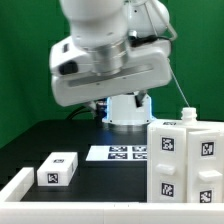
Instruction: Assemble cabinet
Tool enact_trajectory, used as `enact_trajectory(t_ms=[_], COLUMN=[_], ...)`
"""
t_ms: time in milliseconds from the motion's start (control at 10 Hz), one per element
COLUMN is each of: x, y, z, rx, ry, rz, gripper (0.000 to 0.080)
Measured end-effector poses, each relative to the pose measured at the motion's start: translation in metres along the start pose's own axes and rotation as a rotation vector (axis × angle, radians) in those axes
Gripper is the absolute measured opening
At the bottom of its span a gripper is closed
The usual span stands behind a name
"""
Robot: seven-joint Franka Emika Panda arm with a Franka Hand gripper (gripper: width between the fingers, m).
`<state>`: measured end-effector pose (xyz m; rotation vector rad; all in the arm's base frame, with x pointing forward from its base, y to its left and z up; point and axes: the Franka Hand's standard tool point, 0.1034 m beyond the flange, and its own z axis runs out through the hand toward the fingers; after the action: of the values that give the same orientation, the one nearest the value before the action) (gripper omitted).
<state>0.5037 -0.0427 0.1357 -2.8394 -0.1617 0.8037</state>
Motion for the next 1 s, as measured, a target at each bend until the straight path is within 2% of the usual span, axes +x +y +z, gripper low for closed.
enact_trajectory(t_ms=[400,500,600,700,800,1000], x=[0.001,0.005,0.011,0.015,0.018,0.023], y=[-0.003,0.004,0.023,0.044,0.055,0.072], z=[0.002,0.004,0.01,0.016,0.019,0.021], rx=[-0.002,-0.02,-0.058,-0.115,-0.148,-0.183], ry=[-0.004,0.017,0.06,0.106,0.16,0.233], rz=[-0.002,-0.051,-0.093,-0.116,-0.13,-0.144], gripper=[0.0649,0.0649,0.0649,0.0649,0.0649,0.0649])
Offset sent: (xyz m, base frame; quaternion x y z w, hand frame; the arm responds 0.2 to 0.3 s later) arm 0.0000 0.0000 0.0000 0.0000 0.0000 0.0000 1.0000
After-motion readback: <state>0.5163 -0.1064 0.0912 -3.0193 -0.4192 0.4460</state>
